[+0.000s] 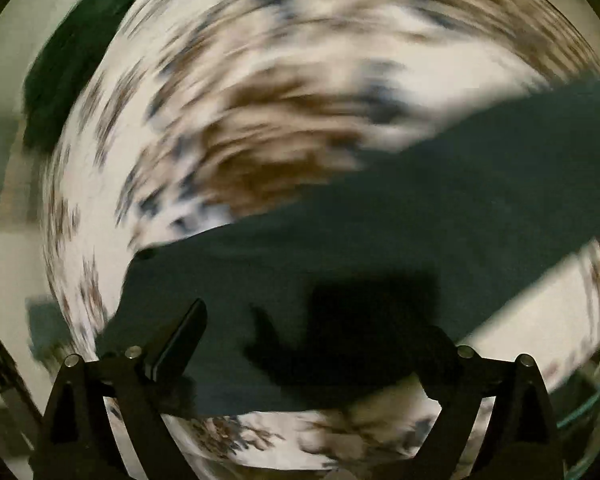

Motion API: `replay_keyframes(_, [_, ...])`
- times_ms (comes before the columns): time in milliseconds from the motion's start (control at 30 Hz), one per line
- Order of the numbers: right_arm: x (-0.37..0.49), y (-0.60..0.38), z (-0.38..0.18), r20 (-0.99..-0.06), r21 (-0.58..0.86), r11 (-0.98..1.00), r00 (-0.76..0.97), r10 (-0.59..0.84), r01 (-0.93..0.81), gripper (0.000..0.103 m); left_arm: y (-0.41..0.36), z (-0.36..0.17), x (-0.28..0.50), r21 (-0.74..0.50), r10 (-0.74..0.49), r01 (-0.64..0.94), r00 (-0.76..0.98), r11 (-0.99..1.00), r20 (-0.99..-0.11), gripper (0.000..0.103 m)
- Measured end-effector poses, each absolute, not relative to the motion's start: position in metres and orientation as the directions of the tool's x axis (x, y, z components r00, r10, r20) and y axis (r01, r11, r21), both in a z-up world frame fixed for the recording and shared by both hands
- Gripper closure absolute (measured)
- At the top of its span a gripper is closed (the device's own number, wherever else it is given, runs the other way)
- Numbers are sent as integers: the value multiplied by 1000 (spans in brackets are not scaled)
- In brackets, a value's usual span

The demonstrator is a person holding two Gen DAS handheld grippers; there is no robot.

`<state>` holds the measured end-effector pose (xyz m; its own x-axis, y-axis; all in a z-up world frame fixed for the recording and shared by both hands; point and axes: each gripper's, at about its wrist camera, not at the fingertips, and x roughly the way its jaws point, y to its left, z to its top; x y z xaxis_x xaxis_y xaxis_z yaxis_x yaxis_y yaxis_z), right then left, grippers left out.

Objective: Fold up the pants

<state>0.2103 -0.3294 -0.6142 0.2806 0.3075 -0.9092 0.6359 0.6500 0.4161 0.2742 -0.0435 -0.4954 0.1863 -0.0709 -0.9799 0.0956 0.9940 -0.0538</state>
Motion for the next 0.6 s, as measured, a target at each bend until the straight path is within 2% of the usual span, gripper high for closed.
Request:
replay_keyframes(233, [95,-508,-647,-880,472,283,429,202,835,8,-198,-514,261,-113,-141,273,84,955,-987,16])
replay_keyframes(400, [59,-606,-679,-851,524,146,508,136,839,8,-279,-536,260,-140,-156,336,21,931,-988,16])
replay_keyframes(600, [61,-669,-703,-773,633,114,618,145,766,8,-348,-575,258,-34,-45,426,16,904,-999,15])
